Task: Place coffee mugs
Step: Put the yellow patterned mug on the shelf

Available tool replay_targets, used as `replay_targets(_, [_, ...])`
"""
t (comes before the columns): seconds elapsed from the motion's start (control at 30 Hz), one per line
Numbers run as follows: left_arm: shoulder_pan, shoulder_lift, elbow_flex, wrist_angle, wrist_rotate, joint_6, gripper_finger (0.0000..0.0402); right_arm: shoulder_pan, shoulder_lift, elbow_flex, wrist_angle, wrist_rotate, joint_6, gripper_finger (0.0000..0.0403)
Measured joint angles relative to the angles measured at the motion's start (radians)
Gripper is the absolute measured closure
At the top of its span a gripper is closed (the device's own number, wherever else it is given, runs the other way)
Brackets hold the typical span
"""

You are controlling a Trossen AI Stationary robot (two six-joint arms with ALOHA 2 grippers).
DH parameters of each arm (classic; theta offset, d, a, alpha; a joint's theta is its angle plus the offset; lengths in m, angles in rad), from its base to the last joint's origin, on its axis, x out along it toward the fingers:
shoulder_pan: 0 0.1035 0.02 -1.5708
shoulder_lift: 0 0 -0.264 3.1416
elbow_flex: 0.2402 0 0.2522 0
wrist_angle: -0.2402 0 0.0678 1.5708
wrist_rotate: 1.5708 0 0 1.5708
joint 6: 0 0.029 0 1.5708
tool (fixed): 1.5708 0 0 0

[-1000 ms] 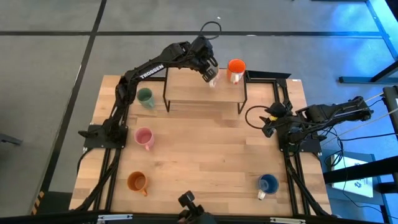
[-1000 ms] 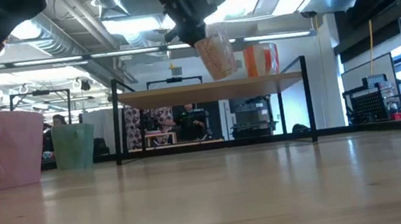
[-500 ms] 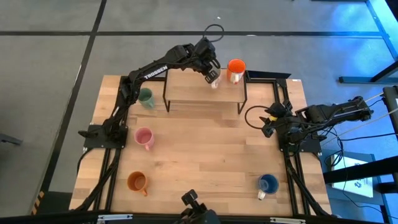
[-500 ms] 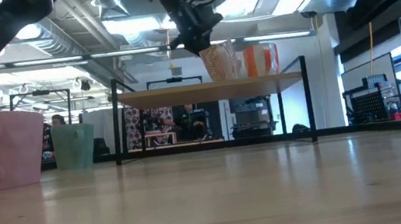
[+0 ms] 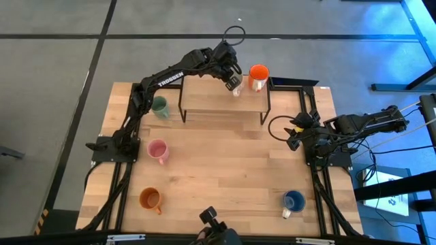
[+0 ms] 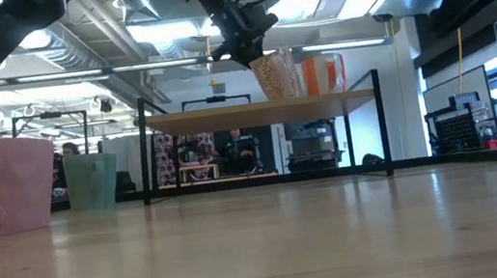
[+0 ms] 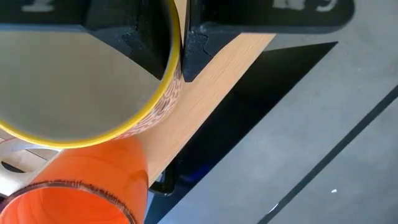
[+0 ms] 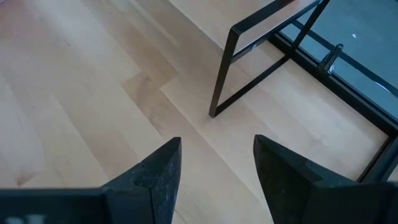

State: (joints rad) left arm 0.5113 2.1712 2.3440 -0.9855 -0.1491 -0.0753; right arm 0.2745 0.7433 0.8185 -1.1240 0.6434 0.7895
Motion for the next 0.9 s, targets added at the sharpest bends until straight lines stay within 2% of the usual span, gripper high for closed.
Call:
replay_targets(0.33, [0.006,0.001,0.000,0.002,0.036,0.000,0.0369,0.000,0.000,0.000,0.000,0.000,0.000,0.0217])
replay_targets(0.63, [0.008,0.001,0.001,0.017,0.036,-0.001,0.0302,0.000,0.000,0.000,-0.003,-0.016,0.000,0.0217])
replay_targets(0.9, [0.008,0.002,0.001,0.065,0.022,-0.001,0.0293,0.000,0.000,0.000,-0.003,-0.024,-0.001,0.0217])
